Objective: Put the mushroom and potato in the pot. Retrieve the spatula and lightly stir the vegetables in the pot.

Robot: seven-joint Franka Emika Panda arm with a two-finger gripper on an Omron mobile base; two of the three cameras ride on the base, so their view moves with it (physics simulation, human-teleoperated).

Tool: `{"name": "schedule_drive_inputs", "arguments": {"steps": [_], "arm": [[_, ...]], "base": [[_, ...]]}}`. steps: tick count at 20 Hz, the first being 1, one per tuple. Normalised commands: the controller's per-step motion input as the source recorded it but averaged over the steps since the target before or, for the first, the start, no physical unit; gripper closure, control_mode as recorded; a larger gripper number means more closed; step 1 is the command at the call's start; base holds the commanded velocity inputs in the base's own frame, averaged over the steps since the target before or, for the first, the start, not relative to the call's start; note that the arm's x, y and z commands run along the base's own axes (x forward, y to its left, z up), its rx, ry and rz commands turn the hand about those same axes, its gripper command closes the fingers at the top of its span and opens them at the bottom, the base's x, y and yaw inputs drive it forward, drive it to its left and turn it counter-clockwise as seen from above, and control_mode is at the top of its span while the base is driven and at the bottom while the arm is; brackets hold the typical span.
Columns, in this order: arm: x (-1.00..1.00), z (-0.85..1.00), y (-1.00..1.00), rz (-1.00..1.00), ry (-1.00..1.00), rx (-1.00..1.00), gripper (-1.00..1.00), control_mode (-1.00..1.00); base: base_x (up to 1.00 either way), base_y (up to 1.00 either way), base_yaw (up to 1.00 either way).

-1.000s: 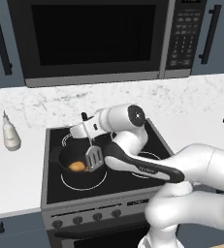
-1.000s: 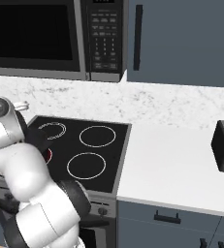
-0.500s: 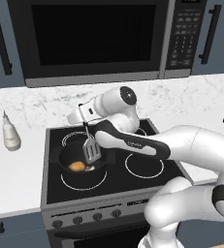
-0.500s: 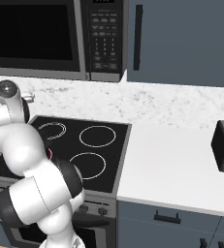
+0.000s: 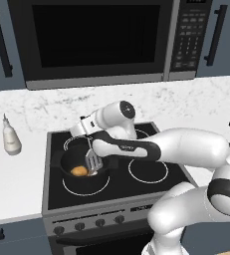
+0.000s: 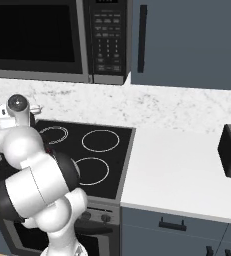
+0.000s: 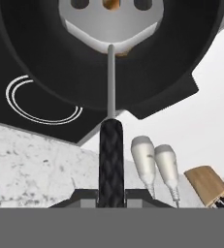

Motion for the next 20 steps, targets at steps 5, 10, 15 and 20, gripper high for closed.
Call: {"name": "schedule_drive_inputs", "arguments": {"steps": [5,10,15,20], "arm": [[0.06,-0.37,0.06,0.00,0.00,0.00,1.00,-1.00],[0.20,-0.44,0.07,0.00,0.00,0.00,1.00,-1.00],[0.30,-0.36,0.10,0.00,0.00,0.00,1.00,-1.00],[0.23,-0.01,0.14,0.00,-0.04,0.01,1.00,-1.00]], "base": [[0.00,0.00,0.00],[0.00,0.00,0.00],[0.00,0.00,0.00],[0.00,0.00,0.00]]}}
